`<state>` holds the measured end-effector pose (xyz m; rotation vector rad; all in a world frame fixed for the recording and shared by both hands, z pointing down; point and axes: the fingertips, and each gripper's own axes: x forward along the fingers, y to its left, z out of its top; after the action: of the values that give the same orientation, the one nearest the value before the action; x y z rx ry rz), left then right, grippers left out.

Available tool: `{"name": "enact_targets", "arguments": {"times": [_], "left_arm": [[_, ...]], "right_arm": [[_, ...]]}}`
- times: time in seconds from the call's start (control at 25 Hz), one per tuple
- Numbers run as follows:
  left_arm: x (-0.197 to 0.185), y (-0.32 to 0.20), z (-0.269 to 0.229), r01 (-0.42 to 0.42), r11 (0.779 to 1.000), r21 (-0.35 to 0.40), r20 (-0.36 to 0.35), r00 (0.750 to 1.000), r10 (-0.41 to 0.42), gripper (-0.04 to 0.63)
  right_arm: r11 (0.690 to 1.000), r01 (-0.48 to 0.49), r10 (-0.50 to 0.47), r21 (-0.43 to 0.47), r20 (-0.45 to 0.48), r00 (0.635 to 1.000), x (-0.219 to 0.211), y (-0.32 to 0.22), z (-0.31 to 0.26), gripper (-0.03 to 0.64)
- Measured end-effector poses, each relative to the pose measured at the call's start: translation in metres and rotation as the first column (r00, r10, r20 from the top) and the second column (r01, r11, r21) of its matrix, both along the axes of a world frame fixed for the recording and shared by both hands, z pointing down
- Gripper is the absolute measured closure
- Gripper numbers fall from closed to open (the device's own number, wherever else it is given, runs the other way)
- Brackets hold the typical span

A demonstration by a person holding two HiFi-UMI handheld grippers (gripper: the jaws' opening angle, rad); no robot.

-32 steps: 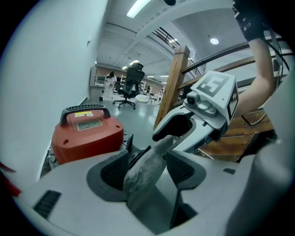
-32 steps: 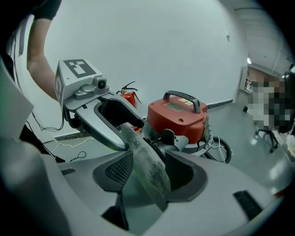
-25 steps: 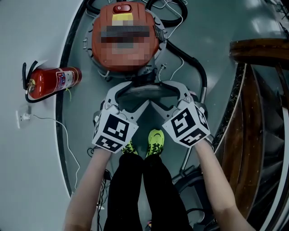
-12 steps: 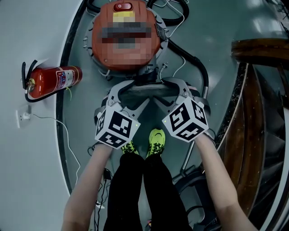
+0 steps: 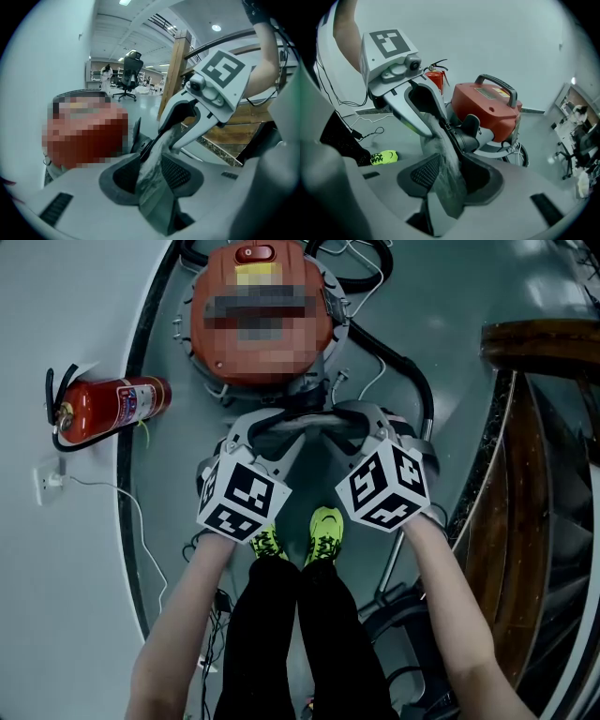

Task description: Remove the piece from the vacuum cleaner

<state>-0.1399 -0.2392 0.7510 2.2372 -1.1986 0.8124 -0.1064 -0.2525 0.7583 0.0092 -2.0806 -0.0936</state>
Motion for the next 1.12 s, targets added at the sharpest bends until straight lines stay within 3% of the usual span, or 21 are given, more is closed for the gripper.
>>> {"name": "enact_targets", "arguments": {"times": [0.64,1.12], "left_arm": [[0.001,0.004,-0.004,0.057,0.998,-0.021,-0.034,0.998,-0.057,0.488],[0.009,0.021,-0.008,0.053,0.998,-0.037,-0.018,0.998,-0.054,0.495]], "right_arm": [[0.999,-0.026,0.025,0.026,0.029,0.999,0.005,0.002,-0.006,0.543],[1.0,-0.005,0.005,0.002,0.02,1.0,0.014,0.022,-0.012,0.561]]}}
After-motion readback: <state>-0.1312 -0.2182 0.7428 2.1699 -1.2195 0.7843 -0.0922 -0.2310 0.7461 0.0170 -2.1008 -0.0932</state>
